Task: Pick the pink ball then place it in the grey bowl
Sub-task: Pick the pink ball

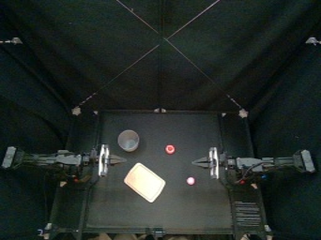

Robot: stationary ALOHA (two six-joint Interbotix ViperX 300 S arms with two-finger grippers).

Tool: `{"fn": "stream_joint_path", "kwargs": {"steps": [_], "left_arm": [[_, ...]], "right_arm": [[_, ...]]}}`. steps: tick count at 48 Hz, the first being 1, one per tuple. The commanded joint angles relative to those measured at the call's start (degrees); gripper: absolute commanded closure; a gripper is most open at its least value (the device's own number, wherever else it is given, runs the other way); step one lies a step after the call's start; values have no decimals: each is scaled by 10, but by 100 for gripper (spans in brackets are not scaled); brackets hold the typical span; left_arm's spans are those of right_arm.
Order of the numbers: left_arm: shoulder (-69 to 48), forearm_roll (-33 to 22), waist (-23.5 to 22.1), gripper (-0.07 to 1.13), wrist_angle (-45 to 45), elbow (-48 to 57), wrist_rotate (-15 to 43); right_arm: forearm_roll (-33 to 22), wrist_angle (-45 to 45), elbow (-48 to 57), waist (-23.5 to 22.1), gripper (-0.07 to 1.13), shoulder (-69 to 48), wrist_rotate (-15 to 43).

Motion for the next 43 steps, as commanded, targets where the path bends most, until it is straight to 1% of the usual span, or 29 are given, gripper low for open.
{"fn": "stream_joint_path", "kwargs": {"steps": [1, 6, 9, 11, 12, 13, 19, 25, 27, 31, 43], "left_arm": [[5, -1, -2, 102, -2, -10, 1], [5, -1, -3, 102, -2, -9, 1], [5, 0, -3, 102, -2, -7, 1], [5, -1, -3, 102, -2, -6, 1], [5, -1, -3, 102, -2, -6, 1], [5, -1, -2, 102, -2, -6, 1], [5, -1, 0, 102, -3, -5, 1], [5, -1, 2, 102, -7, -4, 0], [5, -1, 2, 102, -7, -4, 0], [5, 0, 2, 102, -7, -4, 0], [5, -1, 2, 102, -7, 1, 0]], "right_arm": [[-1, 1, 2, -6, 104, 25, -1], [7, 0, 6, -24, 99, 65, 8], [17, 2, 9, -27, 91, 87, 17], [22, 1, 11, -27, 83, 99, 23], [25, 1, 11, -27, 77, 105, 25], [29, 2, 12, -25, 69, 113, 29], [48, 2, 12, -25, 31, 139, 42], [53, 2, 13, -25, 0, 160, 52], [54, 5, 13, -25, -2, 167, 54], [54, 28, 14, -20, -2, 183, 54], [66, 156, -4, 42, 0, 256, 59]]}}
